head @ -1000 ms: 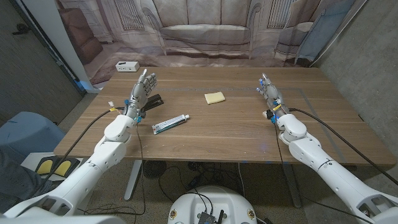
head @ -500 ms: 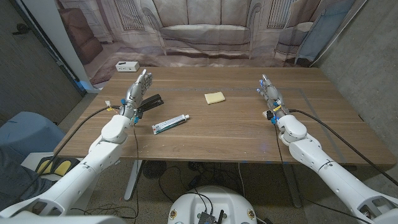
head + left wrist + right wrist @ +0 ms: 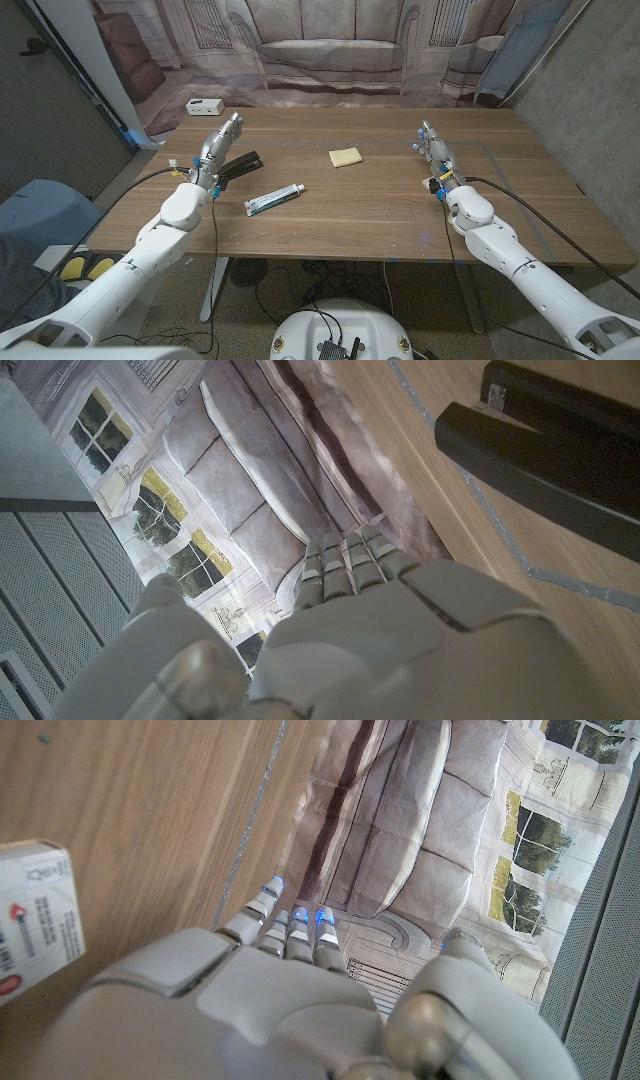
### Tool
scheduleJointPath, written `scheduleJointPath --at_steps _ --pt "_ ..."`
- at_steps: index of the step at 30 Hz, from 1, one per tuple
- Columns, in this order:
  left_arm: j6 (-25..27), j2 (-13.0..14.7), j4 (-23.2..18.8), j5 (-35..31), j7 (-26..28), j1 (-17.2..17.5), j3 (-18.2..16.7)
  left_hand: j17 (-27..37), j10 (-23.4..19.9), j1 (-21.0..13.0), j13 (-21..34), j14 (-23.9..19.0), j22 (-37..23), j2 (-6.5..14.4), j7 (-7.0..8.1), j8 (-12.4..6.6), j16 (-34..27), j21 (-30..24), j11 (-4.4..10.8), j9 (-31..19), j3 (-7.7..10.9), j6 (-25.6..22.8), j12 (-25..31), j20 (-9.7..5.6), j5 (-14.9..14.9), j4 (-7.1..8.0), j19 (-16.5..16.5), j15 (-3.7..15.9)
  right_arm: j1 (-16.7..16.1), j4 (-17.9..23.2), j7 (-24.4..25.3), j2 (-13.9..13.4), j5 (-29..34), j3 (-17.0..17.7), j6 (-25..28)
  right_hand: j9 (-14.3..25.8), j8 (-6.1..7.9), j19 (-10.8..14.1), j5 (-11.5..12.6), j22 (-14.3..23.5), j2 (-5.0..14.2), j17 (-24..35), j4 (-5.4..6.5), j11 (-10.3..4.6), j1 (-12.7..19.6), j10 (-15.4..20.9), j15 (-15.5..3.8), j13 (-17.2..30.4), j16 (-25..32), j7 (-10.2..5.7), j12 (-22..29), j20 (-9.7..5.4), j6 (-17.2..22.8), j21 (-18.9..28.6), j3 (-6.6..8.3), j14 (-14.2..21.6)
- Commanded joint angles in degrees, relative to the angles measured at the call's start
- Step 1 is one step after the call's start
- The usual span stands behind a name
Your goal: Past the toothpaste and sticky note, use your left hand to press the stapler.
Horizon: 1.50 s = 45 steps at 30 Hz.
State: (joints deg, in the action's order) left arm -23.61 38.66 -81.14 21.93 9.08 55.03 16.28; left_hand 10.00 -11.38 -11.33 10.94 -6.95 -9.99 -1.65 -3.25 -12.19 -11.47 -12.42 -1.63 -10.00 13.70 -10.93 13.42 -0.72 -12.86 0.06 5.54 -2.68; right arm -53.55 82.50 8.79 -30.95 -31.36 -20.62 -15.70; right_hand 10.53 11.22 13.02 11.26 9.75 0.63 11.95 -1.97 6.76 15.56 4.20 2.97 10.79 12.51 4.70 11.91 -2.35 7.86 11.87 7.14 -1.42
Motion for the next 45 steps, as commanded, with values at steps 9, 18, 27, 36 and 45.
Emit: scheduleJointPath --at_steps 9,18,27,36,45 --pt "-4.0 -0.3 1.7 -6.0 5.0 0.3 0.1 0.2 -2.6 -1.3 0.2 -2.4 -0.2 0.2 -0.03 -0.47 -0.3 -0.2 0.06 -0.3 0.37 -3.2 0.8 0.75 0.7 -0.82 2.0 0.58 -1.4 1.5 0.9 -0.9 0.3 0.8 -0.4 0.2 0.04 0.6 0.0 0.1 0.57 0.3 -0.43 0.16 -0.1 0.6 -0.08 0.2 0.0 0.02 0.0 -0.25 -0.1 0.1 0.01 0.5" --pt "-1.4 1.4 -1.5 -10.2 8.7 2.0 -0.7 0.2 -2.7 -1.5 0.2 -2.7 -0.2 0.2 0.05 -0.37 -0.2 -0.1 0.26 -0.3 0.42 -3.4 0.7 0.86 0.8 -1.02 2.2 0.69 -2.2 2.3 1.1 -1.1 0.1 1.0 -0.1 0.2 0.04 0.7 0.0 0.1 0.61 0.3 -0.51 0.14 -0.1 0.7 -0.19 0.2 0.0 0.07 -0.1 -0.18 0.0 0.0 -0.01 0.6" --pt "4.5 4.1 -6.4 -16.8 13.9 4.2 -1.6 0.2 -2.8 -1.8 0.2 -2.7 -0.2 0.3 0.17 -0.19 -0.1 0.0 0.31 -0.3 0.47 -3.5 0.6 0.90 0.9 -1.22 2.1 0.73 -3.1 3.4 1.4 -1.5 0.1 1.3 0.0 0.2 0.04 0.7 0.0 0.1 0.59 0.3 -0.54 0.12 -0.1 0.7 -0.11 0.2 0.0 0.07 -0.1 -0.15 0.0 -0.1 -0.07 0.6" --pt "11.1 6.2 -10.7 -23.6 18.8 5.8 -2.0 0.2 -2.9 -2.0 0.2 -3.0 -0.2 0.4 0.18 -0.05 0.0 0.1 0.65 -0.3 0.51 -3.6 0.5 0.96 1.1 -1.40 2.2 0.81 -3.8 4.1 2.1 -1.7 0.3 1.7 0.0 0.2 0.11 0.8 0.0 0.1 0.63 0.3 -0.59 0.19 -0.1 0.9 -0.21 0.2 0.0 -0.02 0.0 -0.05 0.2 -0.1 -0.09 0.9" --pt "14.3 7.0 -12.4 -24.9 19.1 6.2 -1.8 0.2 -3.0 -2.2 0.2 -3.0 -0.2 0.4 0.20 0.07 0.1 0.3 0.73 -0.3 0.54 -3.9 0.4 0.95 1.2 -1.62 2.0 0.90 -4.0 4.3 2.0 -1.9 0.2 1.8 0.0 0.2 0.20 1.2 0.0 0.1 0.68 0.3 -0.69 -0.03 -0.1 1.1 -0.35 0.2 0.1 -0.10 0.0 -0.14 0.5 -0.1 -0.11 1.2"
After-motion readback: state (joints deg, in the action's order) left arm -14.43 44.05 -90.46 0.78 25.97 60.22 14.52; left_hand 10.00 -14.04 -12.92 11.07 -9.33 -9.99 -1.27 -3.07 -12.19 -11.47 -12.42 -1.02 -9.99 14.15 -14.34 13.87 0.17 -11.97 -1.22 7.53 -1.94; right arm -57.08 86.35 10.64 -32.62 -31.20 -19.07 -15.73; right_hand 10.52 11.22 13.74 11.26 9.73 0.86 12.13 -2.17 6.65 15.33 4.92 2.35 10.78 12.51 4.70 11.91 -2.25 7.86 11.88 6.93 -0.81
